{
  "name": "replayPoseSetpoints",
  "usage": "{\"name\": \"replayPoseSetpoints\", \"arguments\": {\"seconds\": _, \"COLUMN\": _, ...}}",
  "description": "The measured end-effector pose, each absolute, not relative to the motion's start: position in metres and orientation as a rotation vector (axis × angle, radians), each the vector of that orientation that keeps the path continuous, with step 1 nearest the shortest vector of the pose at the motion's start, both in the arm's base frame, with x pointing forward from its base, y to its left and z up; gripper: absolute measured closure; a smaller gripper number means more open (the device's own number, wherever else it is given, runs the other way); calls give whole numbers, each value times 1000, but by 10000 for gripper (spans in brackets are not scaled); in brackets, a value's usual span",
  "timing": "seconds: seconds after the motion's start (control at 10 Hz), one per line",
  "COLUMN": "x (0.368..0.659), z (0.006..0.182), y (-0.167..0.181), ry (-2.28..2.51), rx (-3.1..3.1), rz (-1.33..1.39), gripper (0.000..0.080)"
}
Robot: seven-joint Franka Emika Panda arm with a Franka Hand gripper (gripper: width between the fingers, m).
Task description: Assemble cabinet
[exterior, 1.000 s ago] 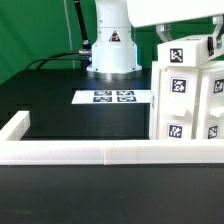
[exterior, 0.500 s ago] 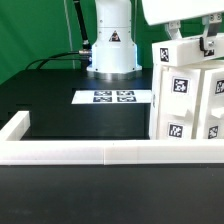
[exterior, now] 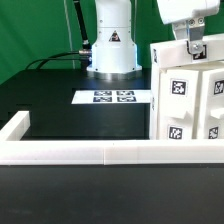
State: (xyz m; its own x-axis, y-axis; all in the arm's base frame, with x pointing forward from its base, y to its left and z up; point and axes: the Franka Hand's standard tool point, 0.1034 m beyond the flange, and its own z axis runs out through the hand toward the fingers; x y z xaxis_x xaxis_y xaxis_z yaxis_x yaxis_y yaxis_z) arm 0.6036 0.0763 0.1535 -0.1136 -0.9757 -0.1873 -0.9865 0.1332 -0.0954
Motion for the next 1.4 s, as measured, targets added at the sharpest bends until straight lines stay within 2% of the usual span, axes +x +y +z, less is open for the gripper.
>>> {"name": "replayPoseSetpoints", "arguments": {"seconds": 0.4, "x": 604, "z": 154, "y": 78, "ry": 2269, "rx": -1850, "rz": 96, "gripper": 237}}
{"name": "replayPoseSetpoints", "arguments": {"seconds": 0.5, "x": 605, "z": 156, "y": 78, "ry": 2232, "rx": -1886, "rz": 91, "gripper": 79}}
{"name": "replayPoseSetpoints", "arguments": {"seconds": 0.6, "x": 607, "z": 164, "y": 79, "ry": 2167, "rx": -1925, "rz": 87, "gripper": 16}}
{"name": "replayPoseSetpoints", "arguments": {"seconds": 0.8, "x": 612, "z": 182, "y": 82, "ry": 2134, "rx": -1907, "rz": 91, "gripper": 4}}
{"name": "replayPoseSetpoints", "arguments": {"seconds": 0.9, "x": 613, "z": 185, "y": 83, "ry": 2125, "rx": -1898, "rz": 92, "gripper": 1}}
{"name": "replayPoseSetpoints", "arguments": {"seconds": 1.2, "x": 612, "z": 182, "y": 84, "ry": 2072, "rx": -1962, "rz": 84, "gripper": 2}}
{"name": "replayPoseSetpoints", "arguments": {"seconds": 1.4, "x": 611, "z": 180, "y": 88, "ry": 1811, "rx": -2245, "rz": 29, "gripper": 2}}
